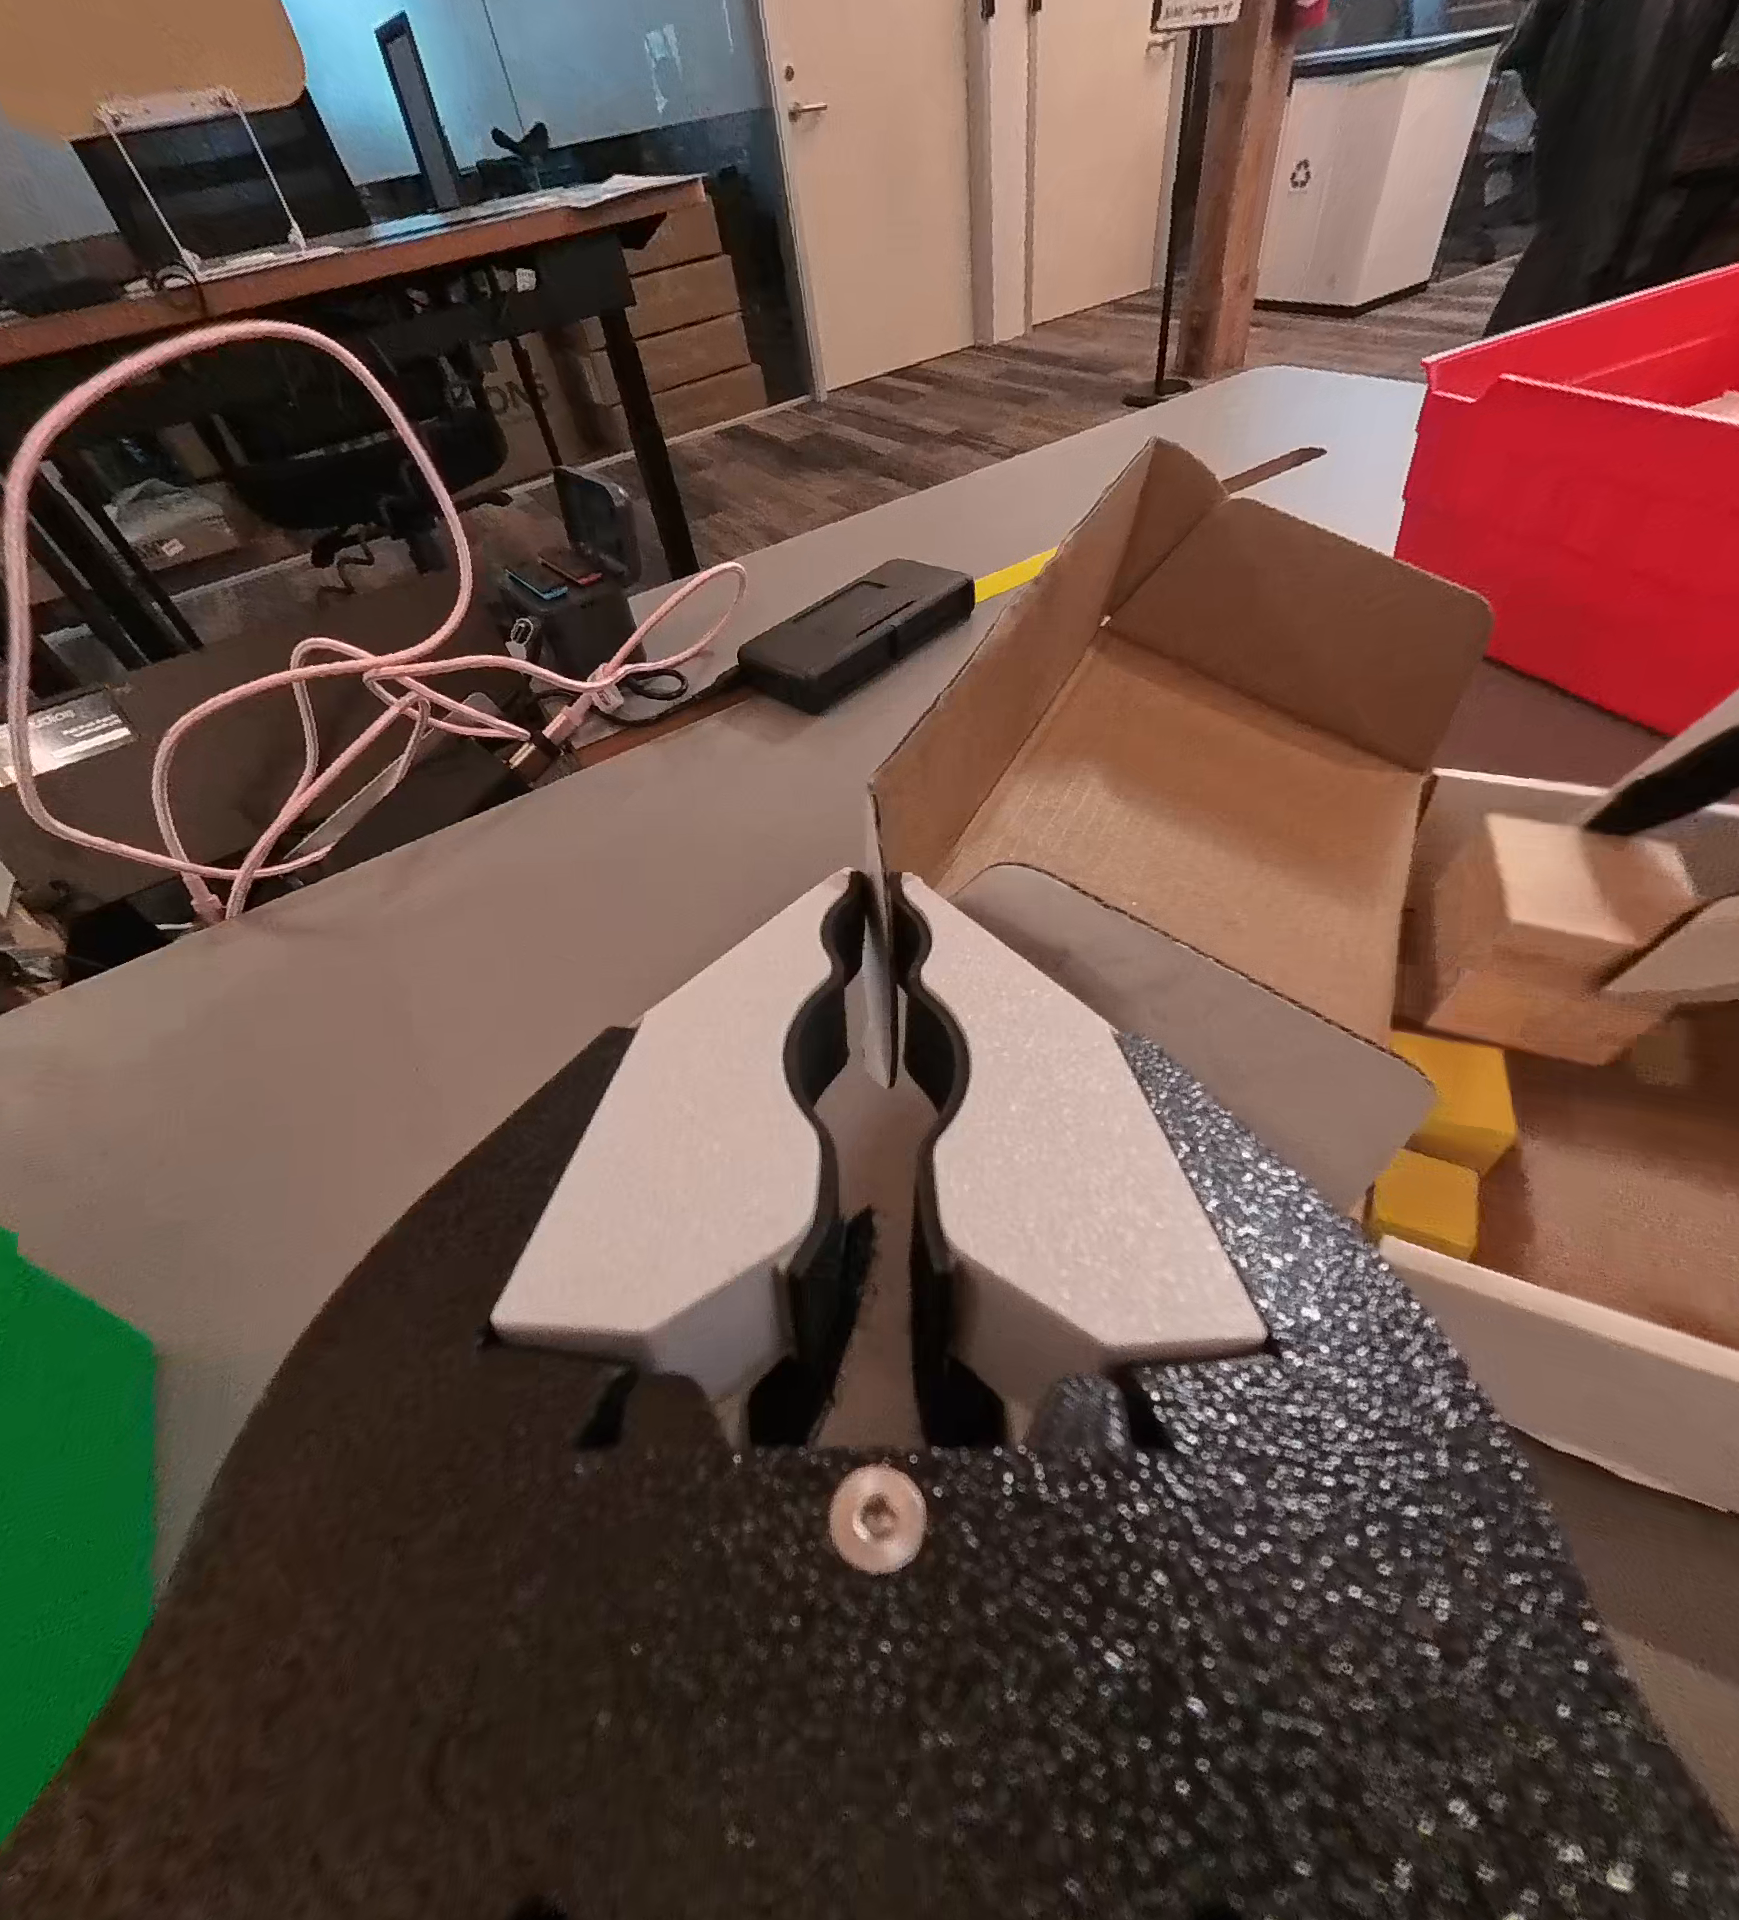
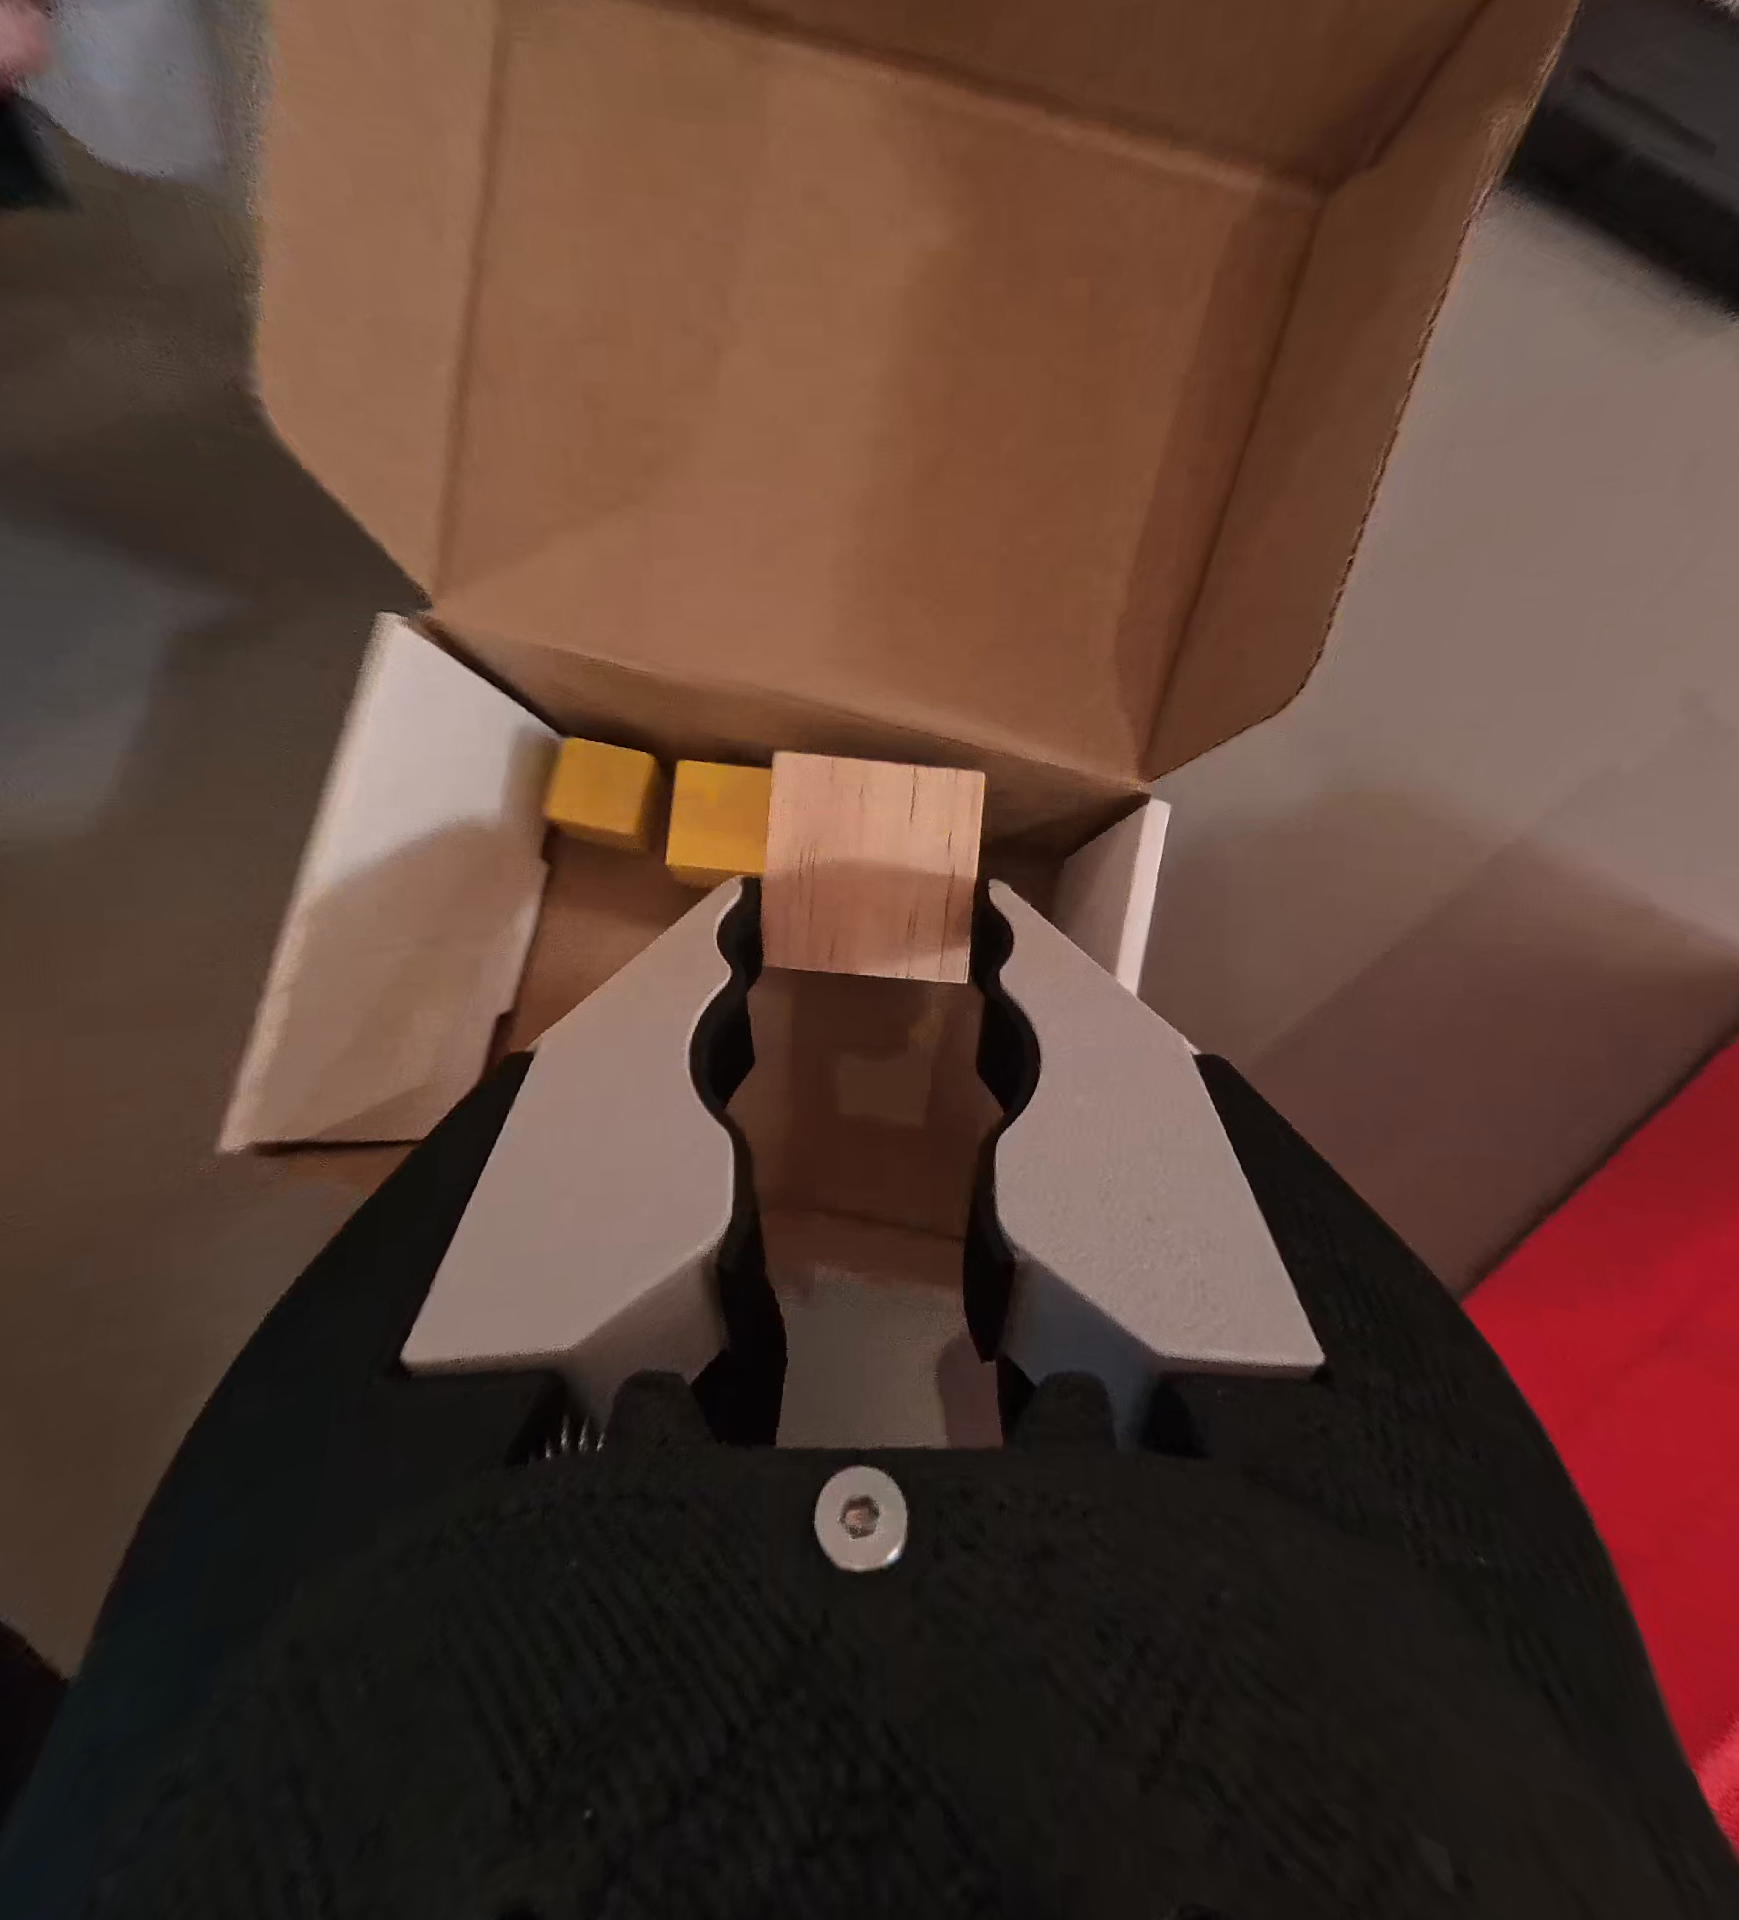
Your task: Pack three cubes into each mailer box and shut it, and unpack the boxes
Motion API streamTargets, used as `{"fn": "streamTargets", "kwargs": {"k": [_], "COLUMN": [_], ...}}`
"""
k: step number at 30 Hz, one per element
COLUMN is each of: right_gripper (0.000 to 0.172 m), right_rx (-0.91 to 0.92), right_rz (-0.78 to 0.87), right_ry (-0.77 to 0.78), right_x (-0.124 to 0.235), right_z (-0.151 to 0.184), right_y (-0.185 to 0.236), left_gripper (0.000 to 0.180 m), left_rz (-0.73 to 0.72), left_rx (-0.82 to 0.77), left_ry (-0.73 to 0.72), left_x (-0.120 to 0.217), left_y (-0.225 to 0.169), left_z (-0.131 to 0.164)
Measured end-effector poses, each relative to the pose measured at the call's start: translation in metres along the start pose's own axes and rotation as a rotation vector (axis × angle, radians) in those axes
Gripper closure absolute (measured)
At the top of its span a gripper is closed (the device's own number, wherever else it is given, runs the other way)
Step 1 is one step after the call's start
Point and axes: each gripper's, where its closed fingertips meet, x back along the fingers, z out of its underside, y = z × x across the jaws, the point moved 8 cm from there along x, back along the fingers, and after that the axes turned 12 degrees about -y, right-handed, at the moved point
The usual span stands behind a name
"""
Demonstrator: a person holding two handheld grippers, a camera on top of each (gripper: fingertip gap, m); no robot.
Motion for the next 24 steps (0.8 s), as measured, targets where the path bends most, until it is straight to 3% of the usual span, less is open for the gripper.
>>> {"fn": "streamTargets", "kwargs": {"k": [3,7,10,13,18,24], "right_gripper": [0.133,0.133,0.133,0.132,0.132,0.133], "right_rx": [0.010,0.030,-0.046,-0.196,-0.402,-0.448], "right_rz": [-0.009,0.145,0.355,0.540,0.638,0.647], "right_ry": [-0.106,-0.247,-0.306,-0.264,-0.090,0.126], "right_x": [0.032,0.102,0.159,0.194,0.196,0.169], "right_z": [-0.006,-0.009,0.004,0.037,0.100,0.131], "right_y": [0.006,-0.006,-0.042,-0.091,-0.155,-0.185], "left_gripper": [0.179,0.179,0.179,0.179,0.179,0.179], "left_rz": [0.000,0.001,0.001,0.004,0.007,0.002], "left_rx": [0.003,-0.003,-0.009,-0.010,-0.005,-0.020], "left_ry": [-0.006,-0.010,-0.011,-0.010,-0.009,-0.011], "left_x": [0.001,0.001,0.001,0.001,0.001,0.002], "left_y": [0.000,0.000,-0.001,-0.001,-0.001,-0.002], "left_z": [-0.001,-0.002,-0.003,-0.003,-0.003,-0.004]}}
